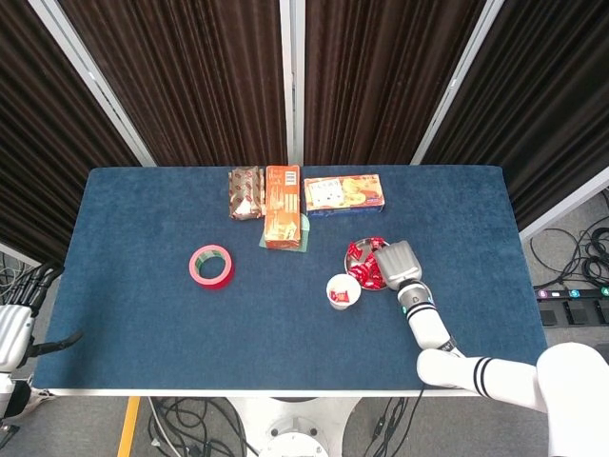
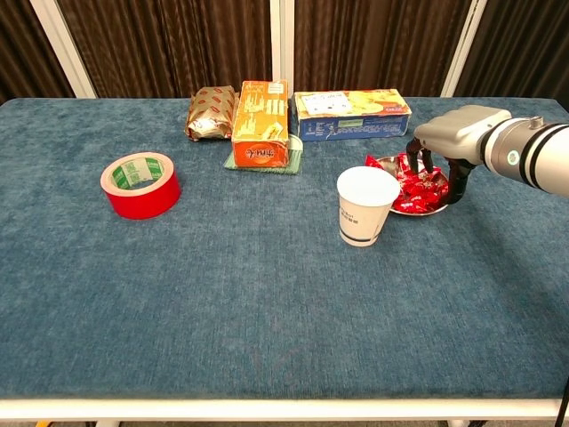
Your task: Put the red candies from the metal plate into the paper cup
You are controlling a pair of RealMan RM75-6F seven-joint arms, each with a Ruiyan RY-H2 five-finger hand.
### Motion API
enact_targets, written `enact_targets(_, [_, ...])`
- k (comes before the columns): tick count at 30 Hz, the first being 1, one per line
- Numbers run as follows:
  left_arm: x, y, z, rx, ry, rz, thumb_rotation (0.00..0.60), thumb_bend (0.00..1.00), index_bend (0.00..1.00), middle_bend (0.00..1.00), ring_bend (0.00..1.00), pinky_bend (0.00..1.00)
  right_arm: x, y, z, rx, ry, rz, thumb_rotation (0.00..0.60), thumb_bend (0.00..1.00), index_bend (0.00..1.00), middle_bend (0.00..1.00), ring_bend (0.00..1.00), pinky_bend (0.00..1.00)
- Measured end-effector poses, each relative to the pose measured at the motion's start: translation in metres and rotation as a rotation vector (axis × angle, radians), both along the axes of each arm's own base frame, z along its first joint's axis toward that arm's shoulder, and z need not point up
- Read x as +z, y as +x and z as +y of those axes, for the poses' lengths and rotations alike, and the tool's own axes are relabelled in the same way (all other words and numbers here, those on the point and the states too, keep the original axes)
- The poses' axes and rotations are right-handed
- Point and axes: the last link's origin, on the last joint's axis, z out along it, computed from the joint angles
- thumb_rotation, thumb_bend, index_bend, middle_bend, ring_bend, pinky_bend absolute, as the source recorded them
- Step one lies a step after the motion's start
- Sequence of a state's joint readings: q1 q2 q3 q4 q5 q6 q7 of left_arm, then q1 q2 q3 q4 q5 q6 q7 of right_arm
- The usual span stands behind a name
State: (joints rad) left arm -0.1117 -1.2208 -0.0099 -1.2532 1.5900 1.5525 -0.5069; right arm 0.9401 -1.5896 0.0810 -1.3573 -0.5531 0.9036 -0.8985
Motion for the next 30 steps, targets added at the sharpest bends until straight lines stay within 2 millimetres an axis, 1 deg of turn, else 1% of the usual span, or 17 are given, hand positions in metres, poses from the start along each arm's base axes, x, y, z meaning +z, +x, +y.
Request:
enact_targets(11, [0.000, -0.004, 0.003, 0.008, 0.002, 0.001, 0.600, 0.12, 0.13, 0.10, 0.03, 0.10, -0.015, -0.002, -0.003, -0.008, 0.013, 0.010, 0.600, 0.16, 0.33, 0.35, 0.77, 0.93])
enact_targets(18, [0.000, -0.005, 0.004, 0.011, 0.004, 0.001, 0.600, 0.12, 0.13, 0.10, 0.03, 0.10, -0.019, -0.002, -0.008, -0.014, 0.009, 0.014, 0.600, 0.16, 0.32, 0.38, 0.78, 0.93])
enact_targets(30, [0.001, -0.008, 0.004, 0.020, 0.002, 0.001, 0.600, 0.12, 0.13, 0.10, 0.03, 0.10, -0.031, 0.003, -0.011, -0.002, 0.020, -0.006, 0.600, 0.22, 0.39, 0.40, 0.81, 0.95])
